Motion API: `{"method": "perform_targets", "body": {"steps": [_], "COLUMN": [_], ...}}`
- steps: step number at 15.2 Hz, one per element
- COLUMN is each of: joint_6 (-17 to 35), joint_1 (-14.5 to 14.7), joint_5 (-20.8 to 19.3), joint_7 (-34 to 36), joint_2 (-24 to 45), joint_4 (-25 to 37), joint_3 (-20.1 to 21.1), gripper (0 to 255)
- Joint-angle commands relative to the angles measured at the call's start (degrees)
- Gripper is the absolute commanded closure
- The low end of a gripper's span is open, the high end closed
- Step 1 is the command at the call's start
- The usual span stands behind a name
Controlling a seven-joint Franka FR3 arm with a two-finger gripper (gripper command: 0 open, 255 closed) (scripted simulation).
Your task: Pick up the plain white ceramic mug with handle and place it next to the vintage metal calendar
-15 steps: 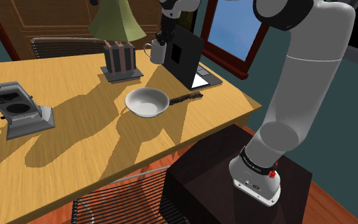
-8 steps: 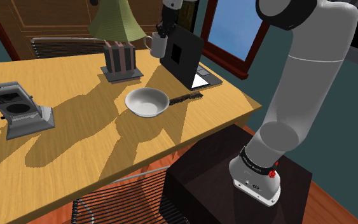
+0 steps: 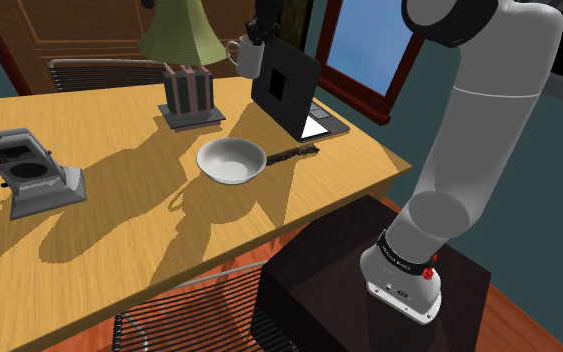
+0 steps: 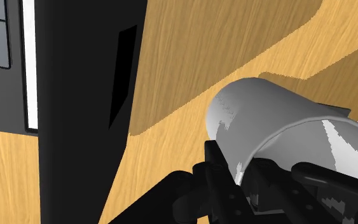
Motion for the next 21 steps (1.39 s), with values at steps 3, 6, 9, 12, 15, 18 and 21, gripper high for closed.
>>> {"method": "perform_targets", "body": {"steps": [3,6,9,12,15,18,21], "joint_6": [-3.23,-5.72,-8.31,-11.02,-11.37,-9.89,-8.83], "joint_1": [-0.11,-0.21,-0.33,-0.49,0.40,3.14,5.72], "joint_5": [-0.03,-0.01,0.04,0.13,-0.27,-1.52,-2.65], "joint_7": [0.16,0.28,0.39,0.50,1.73,5.43,9.26], "joint_2": [0.17,0.58,1.17,1.96,1.10,-1.95,-4.33], "joint_4": [3.38,6.28,9.46,12.95,12.53,8.24,4.97], "joint_3": [-0.04,-0.07,-0.09,-0.12,0.23,1.39,2.71], "gripper": [255,255,255,255,255,255,255]}}
